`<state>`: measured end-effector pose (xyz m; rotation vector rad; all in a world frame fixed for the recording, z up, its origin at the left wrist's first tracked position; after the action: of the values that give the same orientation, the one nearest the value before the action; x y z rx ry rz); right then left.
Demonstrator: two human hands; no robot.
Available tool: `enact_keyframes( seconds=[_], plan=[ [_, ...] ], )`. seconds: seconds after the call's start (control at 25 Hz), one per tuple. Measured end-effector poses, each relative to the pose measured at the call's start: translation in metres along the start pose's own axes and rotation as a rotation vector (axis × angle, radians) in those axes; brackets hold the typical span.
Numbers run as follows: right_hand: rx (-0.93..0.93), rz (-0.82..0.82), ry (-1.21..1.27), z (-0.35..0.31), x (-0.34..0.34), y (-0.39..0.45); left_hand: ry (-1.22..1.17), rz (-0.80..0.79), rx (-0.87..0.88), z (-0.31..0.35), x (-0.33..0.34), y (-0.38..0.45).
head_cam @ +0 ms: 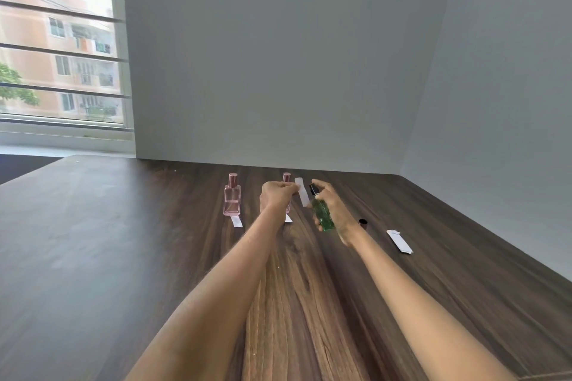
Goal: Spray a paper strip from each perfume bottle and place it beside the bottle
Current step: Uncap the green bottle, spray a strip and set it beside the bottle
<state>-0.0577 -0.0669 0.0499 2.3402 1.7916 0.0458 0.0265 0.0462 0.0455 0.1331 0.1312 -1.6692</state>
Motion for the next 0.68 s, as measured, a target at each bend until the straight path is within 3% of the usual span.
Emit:
enact_keyframes(
  seconds=[0.32,0.68],
  plan=[
    [-0.222,0.034,-0.358,0.0022,-0.0018,0.0054,0.006,0.030,-0.009,-0.0011,-0.0039,0.0016],
    [-0.340,0.062,-0.456,-0.0029,-0.0020,0.0034,0.005,0.031,-0.002,0.0016,-0.0058,0.0013]
  ],
)
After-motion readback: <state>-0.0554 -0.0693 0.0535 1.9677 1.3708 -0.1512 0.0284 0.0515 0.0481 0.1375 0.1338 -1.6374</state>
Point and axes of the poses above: each hand's wrist, its own y-axis towards the middle knuckle, its own x-axis out of the palm, z = x × y, the point moved 4 cm from there along y, towards the middle knuckle, and after that the axes turned 9 degrees about y, right-handed, at the moved point
